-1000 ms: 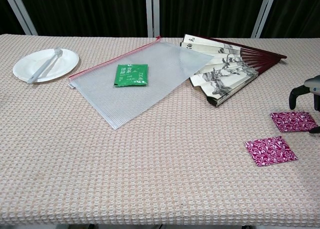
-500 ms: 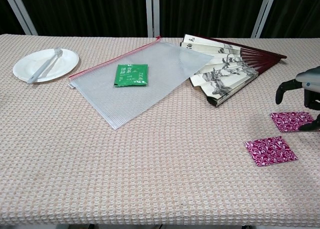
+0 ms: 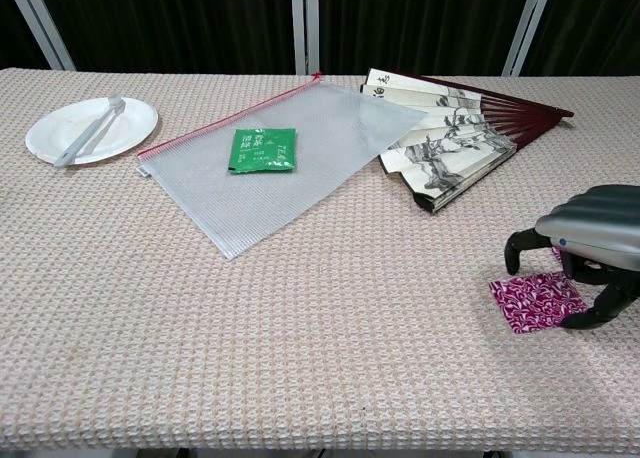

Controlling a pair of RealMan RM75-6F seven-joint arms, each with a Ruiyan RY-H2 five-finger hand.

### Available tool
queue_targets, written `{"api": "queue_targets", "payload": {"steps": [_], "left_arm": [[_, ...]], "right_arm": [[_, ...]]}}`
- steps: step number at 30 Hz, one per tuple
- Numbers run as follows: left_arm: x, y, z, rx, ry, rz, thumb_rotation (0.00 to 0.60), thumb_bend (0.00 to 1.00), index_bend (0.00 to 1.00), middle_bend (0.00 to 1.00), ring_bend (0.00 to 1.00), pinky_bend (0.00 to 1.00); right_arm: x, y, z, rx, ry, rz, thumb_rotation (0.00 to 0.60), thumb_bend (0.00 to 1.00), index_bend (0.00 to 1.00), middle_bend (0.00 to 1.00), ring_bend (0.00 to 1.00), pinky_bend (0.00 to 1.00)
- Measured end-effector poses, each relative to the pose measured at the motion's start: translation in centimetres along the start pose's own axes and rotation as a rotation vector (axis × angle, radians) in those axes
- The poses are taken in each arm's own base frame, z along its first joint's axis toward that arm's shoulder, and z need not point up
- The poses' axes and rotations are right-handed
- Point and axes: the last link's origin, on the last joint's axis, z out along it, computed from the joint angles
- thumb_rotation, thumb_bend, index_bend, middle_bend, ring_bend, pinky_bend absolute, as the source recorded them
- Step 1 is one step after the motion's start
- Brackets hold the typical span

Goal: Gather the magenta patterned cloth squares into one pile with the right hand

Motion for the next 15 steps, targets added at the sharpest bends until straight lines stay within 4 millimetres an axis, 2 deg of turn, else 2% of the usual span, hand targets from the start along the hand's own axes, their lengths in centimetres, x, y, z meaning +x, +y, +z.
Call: {"api": "queue_targets", "payload": {"steps": [15], "left_arm": [[0.07, -0.11, 0.04, -0.002, 0.000, -0.001, 0.360, 0.07, 0.09, 0.11, 0.06, 0.18]], "right_arm": [[-0.08, -0.54, -0.32, 0.002, -0.015, -0.010, 0.600, 0.33, 0.33, 1.00, 1.00, 0.90]]}}
